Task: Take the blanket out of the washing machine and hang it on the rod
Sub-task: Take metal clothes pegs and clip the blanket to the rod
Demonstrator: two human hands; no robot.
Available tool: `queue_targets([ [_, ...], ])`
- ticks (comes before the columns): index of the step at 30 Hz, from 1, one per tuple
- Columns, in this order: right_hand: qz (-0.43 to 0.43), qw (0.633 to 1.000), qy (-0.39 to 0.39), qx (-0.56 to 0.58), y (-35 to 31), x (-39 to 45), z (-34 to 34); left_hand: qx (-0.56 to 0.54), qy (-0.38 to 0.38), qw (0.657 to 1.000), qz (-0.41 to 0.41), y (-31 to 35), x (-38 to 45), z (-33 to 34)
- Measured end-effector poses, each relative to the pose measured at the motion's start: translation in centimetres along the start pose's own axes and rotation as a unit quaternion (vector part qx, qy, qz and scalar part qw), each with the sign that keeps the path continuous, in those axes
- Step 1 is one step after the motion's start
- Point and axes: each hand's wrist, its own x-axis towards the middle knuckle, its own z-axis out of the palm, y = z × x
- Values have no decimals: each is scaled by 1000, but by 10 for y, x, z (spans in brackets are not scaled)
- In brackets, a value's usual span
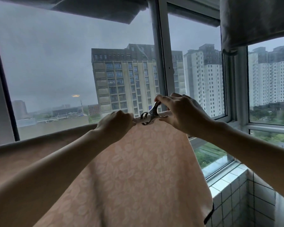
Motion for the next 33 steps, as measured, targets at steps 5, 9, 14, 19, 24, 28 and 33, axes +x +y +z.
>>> queue_targets([
  [5,-7,999,-4,-41,6,16,3,11,0,1000,-1,-1,2,1],
  [9,-10,999,-21,-27,6,28,19,18,7,1000,4,-1,3,4],
  [14,-1,996,-79,47,8,35,37,22,11,1000,-4,-4,-1,5],
  [19,20,980,-143,137,8,50,35,23,5,1000,3,-4,-3,3],
  [24,-4,990,-91,110,-4,46,25,54,22,998,36,-9,-15,-5],
  [28,-28,994,-53,87,-24,40,13,77,44,996,24,-16,-35,-20],
  [33,-69,993,-42,85,-68,33,12,35,44,997,-47,-38,-77,-40],
])
